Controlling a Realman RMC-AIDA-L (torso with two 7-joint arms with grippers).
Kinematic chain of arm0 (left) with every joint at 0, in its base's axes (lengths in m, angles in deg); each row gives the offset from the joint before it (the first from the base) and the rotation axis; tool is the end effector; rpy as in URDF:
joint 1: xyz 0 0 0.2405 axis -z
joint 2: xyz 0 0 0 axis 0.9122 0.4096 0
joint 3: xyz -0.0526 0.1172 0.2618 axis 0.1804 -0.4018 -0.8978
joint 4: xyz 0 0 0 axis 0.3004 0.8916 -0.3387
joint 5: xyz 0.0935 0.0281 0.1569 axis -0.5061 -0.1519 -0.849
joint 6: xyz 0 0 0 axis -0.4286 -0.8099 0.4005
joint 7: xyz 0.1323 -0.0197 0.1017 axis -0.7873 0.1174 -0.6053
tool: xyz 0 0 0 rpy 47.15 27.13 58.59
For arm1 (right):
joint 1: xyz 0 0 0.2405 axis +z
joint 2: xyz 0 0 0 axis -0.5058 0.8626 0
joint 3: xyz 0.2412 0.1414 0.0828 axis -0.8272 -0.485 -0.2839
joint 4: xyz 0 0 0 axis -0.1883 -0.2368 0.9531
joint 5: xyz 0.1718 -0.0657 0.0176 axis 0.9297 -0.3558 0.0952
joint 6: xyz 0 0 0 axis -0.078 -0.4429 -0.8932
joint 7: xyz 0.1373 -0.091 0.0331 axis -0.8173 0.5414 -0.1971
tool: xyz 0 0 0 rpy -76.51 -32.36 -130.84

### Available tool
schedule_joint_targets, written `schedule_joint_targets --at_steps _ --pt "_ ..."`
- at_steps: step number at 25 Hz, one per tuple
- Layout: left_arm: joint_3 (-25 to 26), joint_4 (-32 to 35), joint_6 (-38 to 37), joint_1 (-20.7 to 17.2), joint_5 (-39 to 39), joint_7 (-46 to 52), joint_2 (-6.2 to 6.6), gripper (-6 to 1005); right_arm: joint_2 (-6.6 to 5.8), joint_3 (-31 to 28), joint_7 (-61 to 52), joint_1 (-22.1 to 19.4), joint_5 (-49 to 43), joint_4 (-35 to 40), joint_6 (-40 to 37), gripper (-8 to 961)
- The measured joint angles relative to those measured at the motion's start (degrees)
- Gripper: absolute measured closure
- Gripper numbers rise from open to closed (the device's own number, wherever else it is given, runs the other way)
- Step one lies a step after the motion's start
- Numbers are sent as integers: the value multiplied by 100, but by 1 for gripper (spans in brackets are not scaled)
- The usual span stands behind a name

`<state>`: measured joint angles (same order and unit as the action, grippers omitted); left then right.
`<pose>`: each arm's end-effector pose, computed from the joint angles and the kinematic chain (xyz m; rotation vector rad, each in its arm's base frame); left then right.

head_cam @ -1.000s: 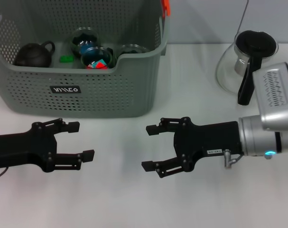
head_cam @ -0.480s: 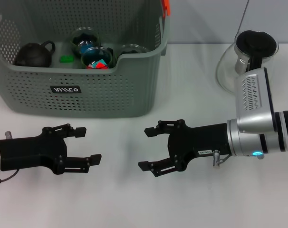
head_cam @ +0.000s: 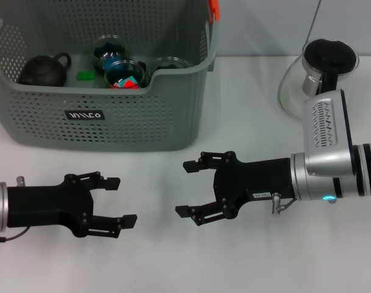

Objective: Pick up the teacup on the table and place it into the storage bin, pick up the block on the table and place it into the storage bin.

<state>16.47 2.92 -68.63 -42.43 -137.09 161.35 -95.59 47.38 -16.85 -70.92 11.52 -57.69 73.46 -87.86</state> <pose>-0.3071 0.2834 -0.0405 -2.7863 -0.6468 -0.4916 0.2053 0.3408 -0.1303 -2.9932 0.1463 0.5449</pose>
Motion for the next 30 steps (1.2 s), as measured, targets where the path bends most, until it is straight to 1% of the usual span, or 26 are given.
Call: schedule_joint_targets --at_steps 30 --pt "-6 -8 45 52 -2 10 9 65 -3 -1 4 19 11 -6 106 12"
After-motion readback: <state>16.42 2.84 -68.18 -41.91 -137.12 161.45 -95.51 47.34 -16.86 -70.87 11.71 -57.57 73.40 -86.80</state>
